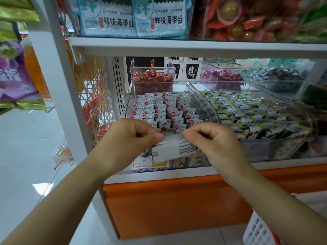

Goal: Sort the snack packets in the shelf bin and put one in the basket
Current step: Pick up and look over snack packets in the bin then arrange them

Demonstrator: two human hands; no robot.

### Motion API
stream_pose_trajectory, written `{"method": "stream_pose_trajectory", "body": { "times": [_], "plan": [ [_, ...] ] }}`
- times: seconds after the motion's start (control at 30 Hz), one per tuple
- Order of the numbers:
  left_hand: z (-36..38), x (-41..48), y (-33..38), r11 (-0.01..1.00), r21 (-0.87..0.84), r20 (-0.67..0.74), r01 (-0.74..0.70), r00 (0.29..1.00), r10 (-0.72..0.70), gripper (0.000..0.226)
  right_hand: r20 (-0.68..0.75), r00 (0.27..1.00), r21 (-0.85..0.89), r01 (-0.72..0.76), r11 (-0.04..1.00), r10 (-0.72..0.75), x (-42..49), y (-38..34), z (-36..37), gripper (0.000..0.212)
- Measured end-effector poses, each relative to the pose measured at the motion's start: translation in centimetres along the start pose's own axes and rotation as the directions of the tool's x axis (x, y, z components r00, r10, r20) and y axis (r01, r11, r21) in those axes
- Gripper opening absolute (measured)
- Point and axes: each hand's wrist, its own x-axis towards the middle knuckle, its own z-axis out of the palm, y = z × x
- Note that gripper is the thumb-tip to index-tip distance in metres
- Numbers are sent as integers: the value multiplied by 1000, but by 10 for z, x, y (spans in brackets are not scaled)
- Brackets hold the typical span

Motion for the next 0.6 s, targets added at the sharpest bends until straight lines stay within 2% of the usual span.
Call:
{"method": "stream_pose_trajectory", "body": {
  "times": [0.17,0.27,0.33,0.37,0.47,0.53,0.6],
  "plan": [
    [-1,1,-3,997,56,-11,-47,999,48,16,-19,1000,1,-11,1000,11,0,2,1,15],
    [2,-1,-2,1000,-3,74,-10,997,10,24,-59,998,-41,14,999,-16,-2,3,1,18],
    [4,-1,-2,1000,2,130,-9,991,9,18,-63,998,-61,21,998,-25,-2,3,0,20],
    [4,-1,-3,1000,11,133,-13,991,11,10,-44,999,-36,2,999,-3,-1,3,-1,20],
    [3,0,-6,1000,-1,98,-30,995,30,15,98,981,150,-179,972,166,4,1,-9,17],
    [2,0,-6,999,-16,97,-31,995,33,16,185,956,188,-263,946,229,7,2,-15,18],
    [2,1,-6,999,-31,113,-33,993,36,16,220,944,191,-288,939,245,9,3,-19,20]
  ]
}}
